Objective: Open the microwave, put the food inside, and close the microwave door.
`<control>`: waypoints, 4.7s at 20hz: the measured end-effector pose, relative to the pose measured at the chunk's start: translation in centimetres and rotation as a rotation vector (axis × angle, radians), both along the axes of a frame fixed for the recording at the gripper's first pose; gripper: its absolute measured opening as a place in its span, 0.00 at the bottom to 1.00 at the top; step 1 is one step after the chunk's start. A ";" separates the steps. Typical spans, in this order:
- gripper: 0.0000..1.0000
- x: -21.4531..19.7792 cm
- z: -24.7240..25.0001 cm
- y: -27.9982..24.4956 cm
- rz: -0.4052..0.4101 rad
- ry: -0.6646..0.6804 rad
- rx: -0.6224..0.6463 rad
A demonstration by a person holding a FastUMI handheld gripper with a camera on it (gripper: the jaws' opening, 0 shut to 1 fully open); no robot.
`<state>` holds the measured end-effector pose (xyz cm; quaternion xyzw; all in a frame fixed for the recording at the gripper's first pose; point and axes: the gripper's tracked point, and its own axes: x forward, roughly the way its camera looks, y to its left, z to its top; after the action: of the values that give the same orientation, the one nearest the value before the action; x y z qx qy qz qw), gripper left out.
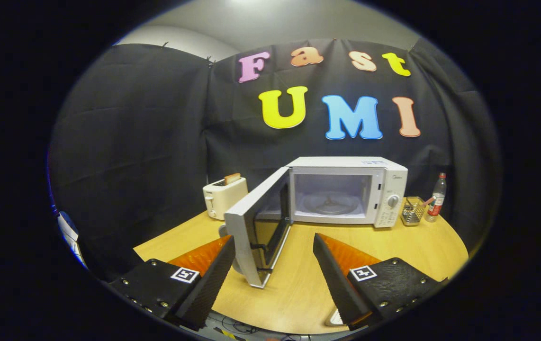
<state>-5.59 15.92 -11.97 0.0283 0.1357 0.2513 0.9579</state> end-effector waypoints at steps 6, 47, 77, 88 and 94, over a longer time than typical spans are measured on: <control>1.00 1.8 -1.9 -6.9 -0.145 0.066 0.016; 0.06 3.8 -15.1 -16.6 -0.341 0.684 0.464; 0.06 22.5 -4.9 -6.7 -0.166 0.443 0.541; 0.06 30.6 -7.1 -2.1 -0.188 0.328 0.512; 0.05 34.9 -8.3 -0.5 -0.214 0.269 0.548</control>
<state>29.28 15.37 -20.29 0.3323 0.1848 0.1703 0.9091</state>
